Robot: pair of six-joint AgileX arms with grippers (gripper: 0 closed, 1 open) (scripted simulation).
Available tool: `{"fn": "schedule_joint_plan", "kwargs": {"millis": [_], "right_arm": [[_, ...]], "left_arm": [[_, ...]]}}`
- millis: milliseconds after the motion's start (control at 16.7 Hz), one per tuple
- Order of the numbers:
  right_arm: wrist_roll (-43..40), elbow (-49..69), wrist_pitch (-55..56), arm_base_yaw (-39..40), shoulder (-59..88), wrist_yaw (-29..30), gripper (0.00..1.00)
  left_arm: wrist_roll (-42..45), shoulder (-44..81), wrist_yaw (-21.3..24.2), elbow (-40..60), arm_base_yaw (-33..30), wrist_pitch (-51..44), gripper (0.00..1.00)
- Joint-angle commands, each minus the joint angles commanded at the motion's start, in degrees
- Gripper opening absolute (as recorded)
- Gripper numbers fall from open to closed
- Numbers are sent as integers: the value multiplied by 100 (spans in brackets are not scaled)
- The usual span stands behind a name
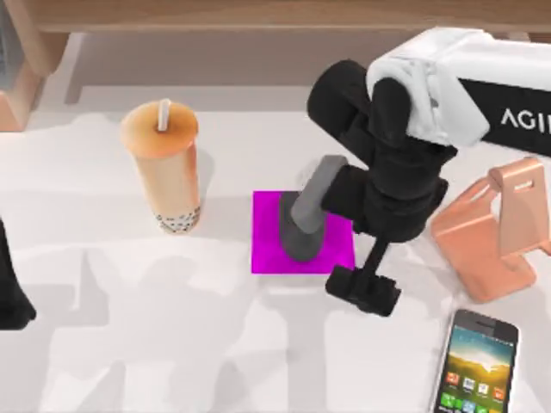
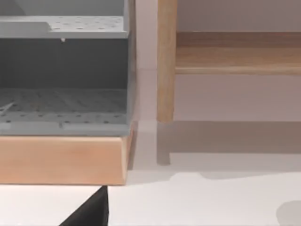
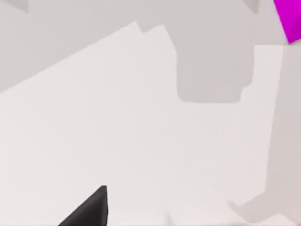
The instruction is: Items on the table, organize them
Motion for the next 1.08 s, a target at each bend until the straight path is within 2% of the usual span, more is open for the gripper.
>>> {"fn": "schedule_joint_plan", "kwargs": {"millis": [300,540,780,1080], "right_arm": [[3918,-1532,388,-96,-1216,-10,100],[6203,-2605,683,-236,-2084,0,100],[7531,-3333,892,-361,-2683,15,100],[7888,-3541,951,-396,-2859,20,100]], "left_arm": [[0,0,0,0,0,0,100],[0,0,0,0,0,0,100],[0,0,0,0,0,0,100],[0,0,0,0,0,0,100]]}}
